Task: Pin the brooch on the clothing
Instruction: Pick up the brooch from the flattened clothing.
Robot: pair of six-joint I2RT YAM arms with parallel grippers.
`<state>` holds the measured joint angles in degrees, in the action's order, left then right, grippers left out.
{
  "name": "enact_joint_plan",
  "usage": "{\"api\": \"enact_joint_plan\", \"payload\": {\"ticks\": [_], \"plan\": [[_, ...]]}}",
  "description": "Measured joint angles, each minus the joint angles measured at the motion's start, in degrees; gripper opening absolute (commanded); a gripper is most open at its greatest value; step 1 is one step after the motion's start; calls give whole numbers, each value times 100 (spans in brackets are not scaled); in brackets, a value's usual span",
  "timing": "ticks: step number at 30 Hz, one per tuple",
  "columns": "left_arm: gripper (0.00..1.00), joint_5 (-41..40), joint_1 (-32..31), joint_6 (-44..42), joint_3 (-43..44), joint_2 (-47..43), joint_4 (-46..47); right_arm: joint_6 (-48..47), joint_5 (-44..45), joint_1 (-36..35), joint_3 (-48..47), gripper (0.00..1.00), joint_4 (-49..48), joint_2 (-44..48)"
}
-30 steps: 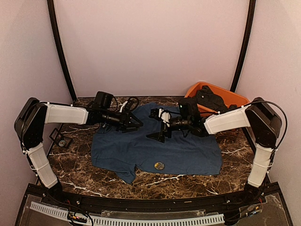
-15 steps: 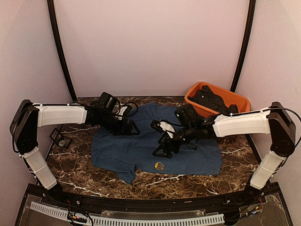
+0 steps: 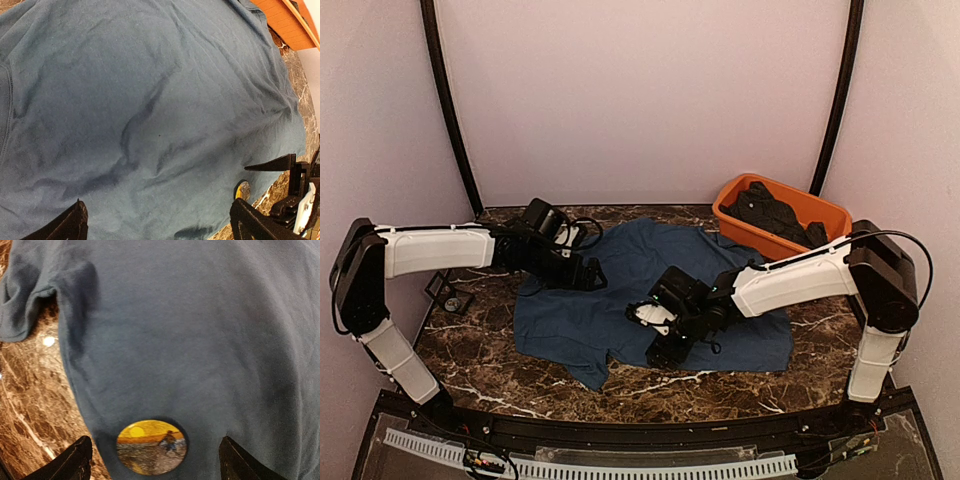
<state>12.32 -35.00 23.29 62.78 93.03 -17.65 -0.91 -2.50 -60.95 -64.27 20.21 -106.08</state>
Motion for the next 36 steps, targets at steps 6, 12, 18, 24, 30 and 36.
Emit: {"api": "enact_joint_plan", "payload": {"ticks": [6,12,18,24,30,36], "plan": [[99,2,0,-2,-46,-37,20,20,278,20,-90,72,175,0],[99,2,0,0,-120,-37,20,61,280,20,-286,65,280,-133],[99,4,0,-2,-125,-39,22,140,310,-74,-295,66,404,-212],[99,9,2,2,-136,-37,24,184,466,-181,-319,62,492,-214],[99,20,2,7,-138,-37,24,173,540,-245,-372,57,557,-249],[99,26,2,9,-138,-37,26,153,540,-260,-380,47,557,-258]]}}
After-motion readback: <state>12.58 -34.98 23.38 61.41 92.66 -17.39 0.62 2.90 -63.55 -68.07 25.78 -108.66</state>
